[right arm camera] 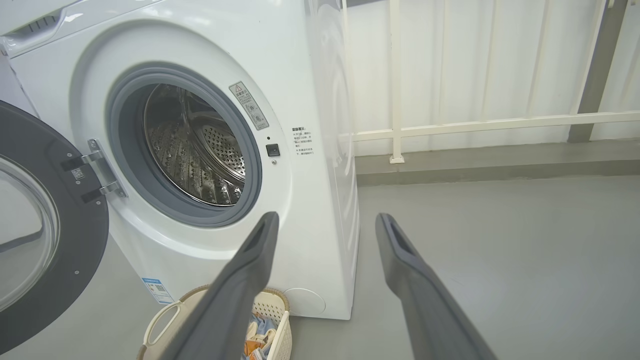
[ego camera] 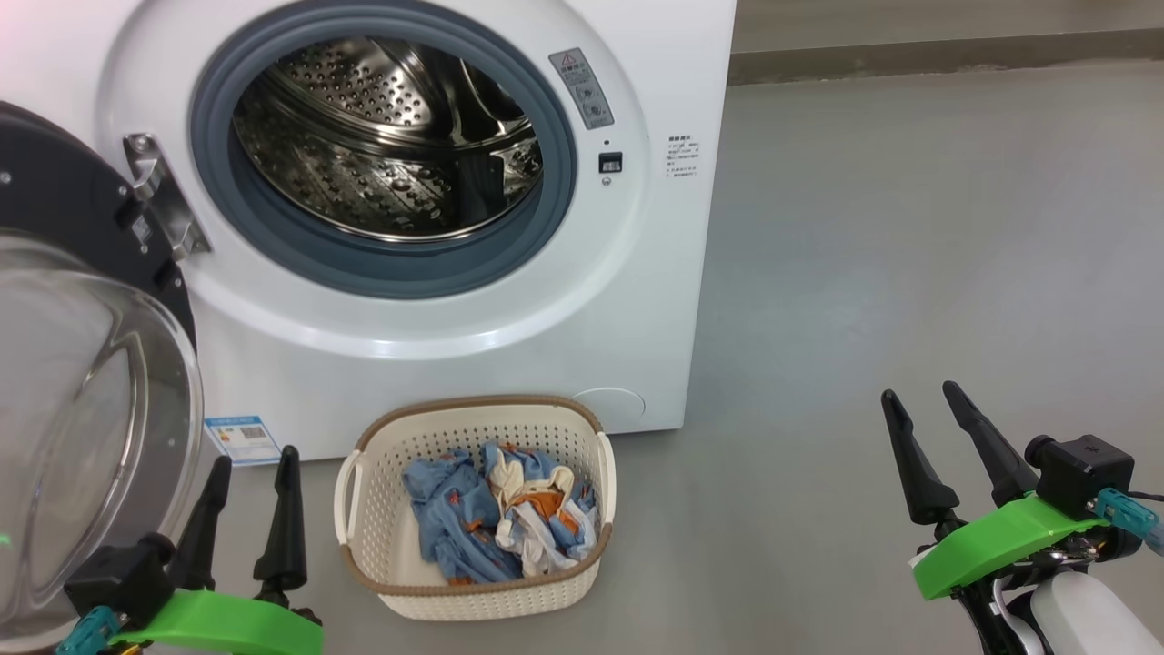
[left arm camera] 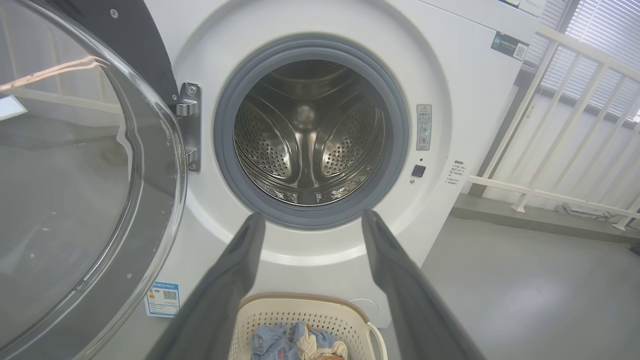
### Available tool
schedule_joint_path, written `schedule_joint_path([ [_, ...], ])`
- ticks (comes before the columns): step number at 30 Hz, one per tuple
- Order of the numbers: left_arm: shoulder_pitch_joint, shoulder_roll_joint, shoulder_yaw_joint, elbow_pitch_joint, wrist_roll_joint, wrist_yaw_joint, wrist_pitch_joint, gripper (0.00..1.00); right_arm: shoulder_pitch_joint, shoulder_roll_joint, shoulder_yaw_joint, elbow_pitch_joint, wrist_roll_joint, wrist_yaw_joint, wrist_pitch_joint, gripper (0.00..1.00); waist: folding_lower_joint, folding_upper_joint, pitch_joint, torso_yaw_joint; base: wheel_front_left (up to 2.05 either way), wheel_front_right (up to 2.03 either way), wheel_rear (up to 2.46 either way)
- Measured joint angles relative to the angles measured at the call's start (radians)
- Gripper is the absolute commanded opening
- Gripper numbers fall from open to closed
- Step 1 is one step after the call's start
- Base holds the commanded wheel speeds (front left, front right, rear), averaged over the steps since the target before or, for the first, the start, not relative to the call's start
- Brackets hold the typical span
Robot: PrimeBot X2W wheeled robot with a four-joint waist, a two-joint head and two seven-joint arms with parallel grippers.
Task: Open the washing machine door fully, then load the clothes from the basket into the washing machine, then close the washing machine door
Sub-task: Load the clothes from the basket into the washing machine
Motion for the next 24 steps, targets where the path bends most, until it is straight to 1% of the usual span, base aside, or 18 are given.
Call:
schedule_joint_path([
  [15, 0.011, 0.0, -0.002, 0.001, 0.0, 0.004, 0.0, 1.0, 0.0, -0.001, 0.002, 0.001, 0.001, 0.0, 0.0, 1.0, 0.0, -0.0001, 0.0, 0.008, 1.51, -1.51, 0.0],
  [20, 0.011, 0.0, -0.003, 0.001, 0.0, 0.004, 0.0, 1.0, 0.0, -0.001, 0.001, 0.002, 0.001, 0.0, 0.0, 1.0, 0.0, 0.0, 0.003, 0.011, 0.69, -0.69, 0.0],
  [24, 0.011, 0.0, -0.004, 0.001, 0.0, 0.004, 0.0, 1.0, 0.0, 0.0, 0.001, 0.002, 0.001, 0.0, 0.0, 1.0, 0.0, 0.0, 0.003, 0.013, 0.12, -0.12, 0.0],
])
